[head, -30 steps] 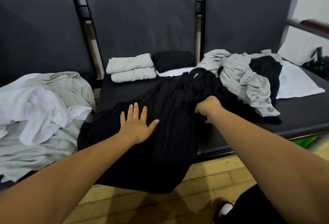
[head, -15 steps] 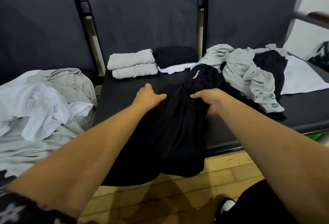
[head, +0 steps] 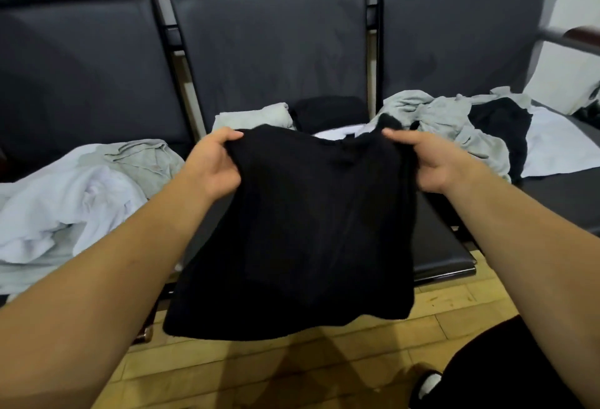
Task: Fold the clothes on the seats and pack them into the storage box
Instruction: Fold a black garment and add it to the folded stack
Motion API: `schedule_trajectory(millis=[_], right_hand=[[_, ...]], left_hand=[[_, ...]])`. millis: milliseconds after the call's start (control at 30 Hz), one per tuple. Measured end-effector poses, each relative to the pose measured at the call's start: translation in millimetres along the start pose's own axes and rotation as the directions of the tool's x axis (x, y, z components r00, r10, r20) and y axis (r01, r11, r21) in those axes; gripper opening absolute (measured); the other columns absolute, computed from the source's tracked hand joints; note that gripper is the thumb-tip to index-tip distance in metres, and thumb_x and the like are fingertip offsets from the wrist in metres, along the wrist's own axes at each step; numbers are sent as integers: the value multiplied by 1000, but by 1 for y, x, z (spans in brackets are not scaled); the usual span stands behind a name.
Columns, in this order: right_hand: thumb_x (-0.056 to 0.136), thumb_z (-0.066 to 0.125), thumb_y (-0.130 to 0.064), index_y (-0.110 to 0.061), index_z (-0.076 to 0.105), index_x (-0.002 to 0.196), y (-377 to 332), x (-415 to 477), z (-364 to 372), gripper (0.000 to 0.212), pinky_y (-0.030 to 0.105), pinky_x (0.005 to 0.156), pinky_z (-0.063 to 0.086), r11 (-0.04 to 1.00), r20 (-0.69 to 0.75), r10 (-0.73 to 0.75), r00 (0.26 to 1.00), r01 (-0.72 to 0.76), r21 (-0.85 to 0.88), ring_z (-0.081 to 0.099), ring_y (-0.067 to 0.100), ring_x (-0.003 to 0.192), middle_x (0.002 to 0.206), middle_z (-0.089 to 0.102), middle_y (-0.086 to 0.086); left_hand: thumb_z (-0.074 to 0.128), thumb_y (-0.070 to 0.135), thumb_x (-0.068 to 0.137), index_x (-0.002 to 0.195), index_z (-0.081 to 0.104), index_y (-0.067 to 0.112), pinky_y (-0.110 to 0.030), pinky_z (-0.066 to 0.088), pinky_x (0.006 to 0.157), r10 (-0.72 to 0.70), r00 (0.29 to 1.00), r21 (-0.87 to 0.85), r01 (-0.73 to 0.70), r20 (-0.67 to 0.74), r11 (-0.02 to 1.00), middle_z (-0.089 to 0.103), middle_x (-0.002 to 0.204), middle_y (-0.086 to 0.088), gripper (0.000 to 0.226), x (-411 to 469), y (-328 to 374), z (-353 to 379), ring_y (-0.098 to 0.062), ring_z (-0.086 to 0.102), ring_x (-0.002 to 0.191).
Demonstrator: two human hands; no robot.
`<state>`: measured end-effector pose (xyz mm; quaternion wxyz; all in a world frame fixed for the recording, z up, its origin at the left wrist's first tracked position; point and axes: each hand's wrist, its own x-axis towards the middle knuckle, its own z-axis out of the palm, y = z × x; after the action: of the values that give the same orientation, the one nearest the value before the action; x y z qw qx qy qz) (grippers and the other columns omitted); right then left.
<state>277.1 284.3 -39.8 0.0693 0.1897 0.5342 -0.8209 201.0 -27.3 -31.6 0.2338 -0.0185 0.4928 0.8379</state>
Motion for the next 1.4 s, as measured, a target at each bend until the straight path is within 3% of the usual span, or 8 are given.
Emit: schedule_trajectory(millis=[100,267,467,700,867,1000,1233,1400], right_hand=[[96,60,-25,-10,72,116,-4,-12,5,28,31,75,62,977,31,-133,991,126,170,74,18,100,108,77,6],[87,68,-8,-1,69,120,8,-20,26,34,31,76,62,954,59,37,998,-17,-301,73,24,101,113,75,13],[95,64,-15,-5,70,110,-34,-26,48,19,33,54,62,960,-101,-16,995,-13,-281,76,19,67,83,78,8],[93,68,-20,-6,70,105,-83,-35,58,18,44,83,60,846,-153,35,988,-110,-521,75,27,81,86,78,10],[98,58,-19,-6,69,97,-114,-38,66,17,35,52,60,971,-26,-91,995,83,-224,76,20,70,85,77,8],[101,54,-13,-5,65,102,-123,-36,68,14,32,47,59,937,-52,-112,992,88,-338,75,19,64,77,77,7],[100,59,-18,-5,68,105,-140,-34,60,17,38,65,64,975,-79,-91,993,72,-210,76,22,76,90,77,10],[100,51,-5,-7,65,107,-138,-24,54,16,31,66,63,944,106,-198,974,219,-246,76,16,78,90,77,6]], left_hand=[[60,4,62,96,76,1,-34,60,74,77,997,-72,-78,-11,994,75,100,-13,37,-18,13,-19,-24,74,89],[53,12,95,103,69,6,-34,56,76,5,982,20,-1,-190,1000,75,97,-8,18,-45,20,-40,-19,74,83],[48,13,100,105,67,5,-31,55,76,86,972,40,-79,-221,996,75,98,-9,21,-72,68,-56,-19,75,84],[42,7,99,88,58,11,-37,58,72,283,948,193,-254,-146,948,69,91,-8,19,-88,127,-41,-21,71,84],[40,-2,97,87,55,11,-33,60,81,429,898,106,-419,-98,902,63,93,-10,22,-83,161,-29,-21,68,89],[44,-6,98,86,58,13,-34,58,70,520,846,385,-444,-119,809,66,86,-9,26,-80,175,-30,-19,68,78],[59,-2,94,95,59,10,-32,57,69,543,812,441,-415,-216,796,67,84,-6,12,-82,185,-41,-15,69,76],[64,4,93,103,69,17,-20,59,66,537,832,636,-341,-139,692,67,99,-8,17,-86,182,-48,-13,66,85]])
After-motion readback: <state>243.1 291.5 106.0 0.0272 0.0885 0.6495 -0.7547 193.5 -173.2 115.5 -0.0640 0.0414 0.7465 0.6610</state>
